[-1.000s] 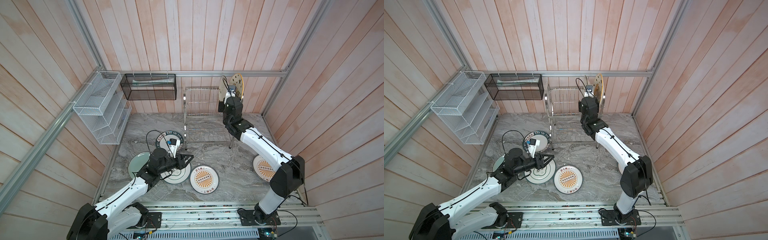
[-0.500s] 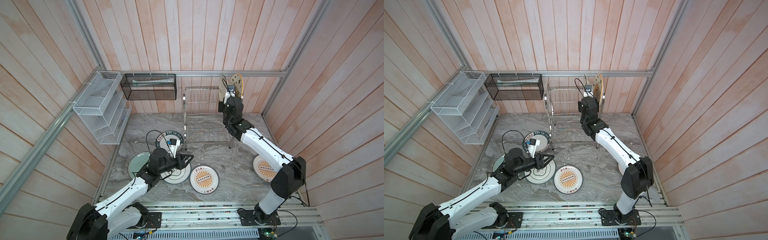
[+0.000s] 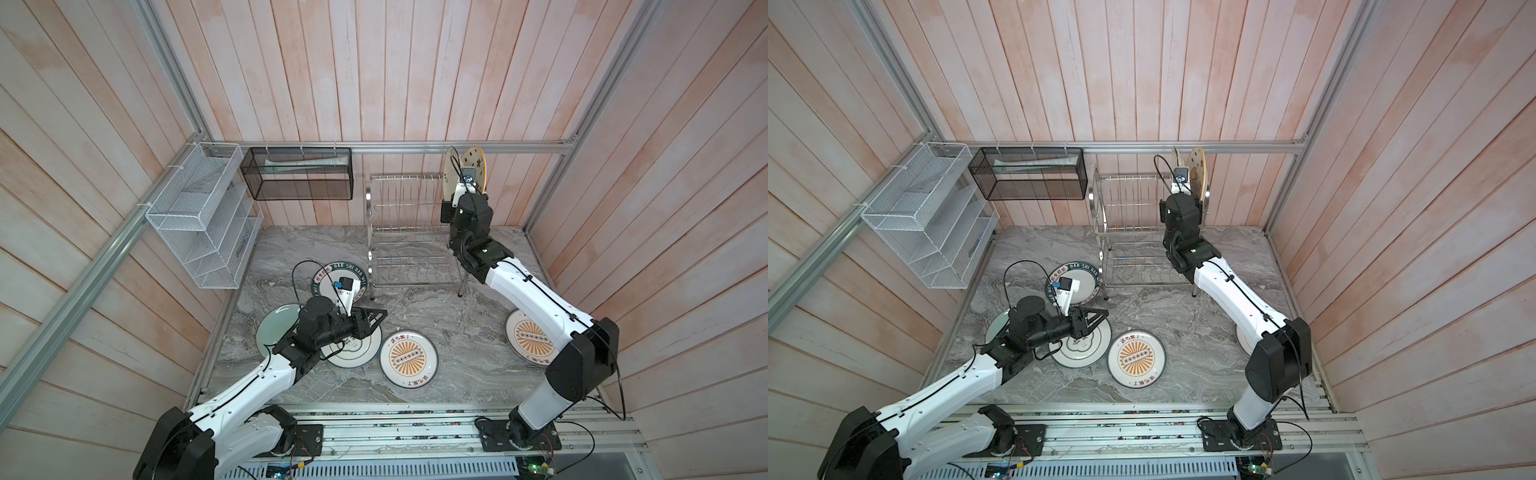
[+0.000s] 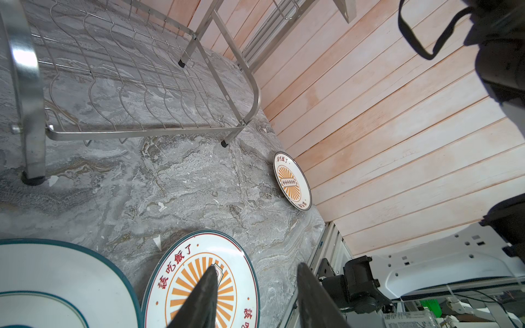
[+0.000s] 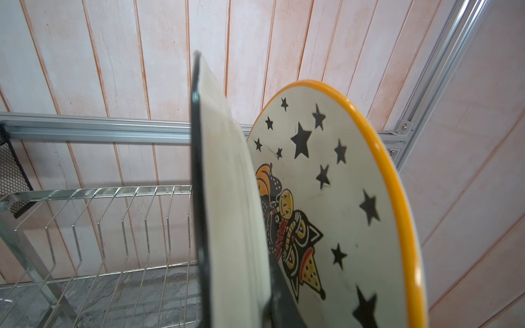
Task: Load plates into a dish rack
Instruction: Place the plate on the dish rack.
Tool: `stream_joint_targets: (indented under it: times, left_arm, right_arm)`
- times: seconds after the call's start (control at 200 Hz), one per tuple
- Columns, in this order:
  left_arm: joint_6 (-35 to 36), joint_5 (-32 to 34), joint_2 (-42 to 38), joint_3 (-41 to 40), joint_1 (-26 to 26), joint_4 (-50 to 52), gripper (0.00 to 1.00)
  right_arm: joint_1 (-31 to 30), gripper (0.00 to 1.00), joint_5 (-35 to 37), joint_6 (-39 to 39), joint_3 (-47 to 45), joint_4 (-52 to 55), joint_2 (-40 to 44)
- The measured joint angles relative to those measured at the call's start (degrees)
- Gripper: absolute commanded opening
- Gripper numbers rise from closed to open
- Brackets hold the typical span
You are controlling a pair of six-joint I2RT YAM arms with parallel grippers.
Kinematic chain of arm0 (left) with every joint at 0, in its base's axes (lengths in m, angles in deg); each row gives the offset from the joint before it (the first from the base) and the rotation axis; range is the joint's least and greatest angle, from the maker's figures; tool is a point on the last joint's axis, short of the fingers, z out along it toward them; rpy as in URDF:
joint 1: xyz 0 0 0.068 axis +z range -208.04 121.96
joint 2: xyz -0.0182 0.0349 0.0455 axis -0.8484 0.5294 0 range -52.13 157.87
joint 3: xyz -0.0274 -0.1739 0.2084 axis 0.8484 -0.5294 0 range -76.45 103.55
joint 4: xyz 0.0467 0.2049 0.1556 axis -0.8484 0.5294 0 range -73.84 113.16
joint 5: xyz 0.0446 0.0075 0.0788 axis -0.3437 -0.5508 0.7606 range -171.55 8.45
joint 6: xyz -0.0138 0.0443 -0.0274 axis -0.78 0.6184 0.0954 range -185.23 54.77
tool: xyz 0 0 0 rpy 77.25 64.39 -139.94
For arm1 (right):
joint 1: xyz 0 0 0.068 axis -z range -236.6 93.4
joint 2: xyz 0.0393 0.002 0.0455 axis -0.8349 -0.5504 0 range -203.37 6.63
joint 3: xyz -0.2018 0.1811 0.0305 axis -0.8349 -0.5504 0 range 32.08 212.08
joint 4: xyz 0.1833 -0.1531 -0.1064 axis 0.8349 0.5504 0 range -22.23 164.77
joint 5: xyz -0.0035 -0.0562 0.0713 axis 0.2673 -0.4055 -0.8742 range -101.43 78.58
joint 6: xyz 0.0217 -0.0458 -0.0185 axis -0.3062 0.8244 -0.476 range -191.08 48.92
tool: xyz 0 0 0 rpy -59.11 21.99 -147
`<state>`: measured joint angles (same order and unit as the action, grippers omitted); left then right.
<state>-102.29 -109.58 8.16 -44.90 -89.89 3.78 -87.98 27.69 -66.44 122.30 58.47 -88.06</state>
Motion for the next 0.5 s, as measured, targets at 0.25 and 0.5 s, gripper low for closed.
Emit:
stream_joint_targets:
  times: [0.25, 0.5]
  left_arm:
    - [0.0, 0.0, 0.0, 0.0, 0.0, 0.0, 0.47]
    - [0.0, 0.0, 0.0, -0.1, 0.0, 0.0, 0.47]
  right_arm:
    - [0.0, 0.00, 0.1, -0.2, -1.6, 0.0, 0.0]
    - [0.0, 0.00, 0.1, -1.0, -2.4, 0.3, 0.1]
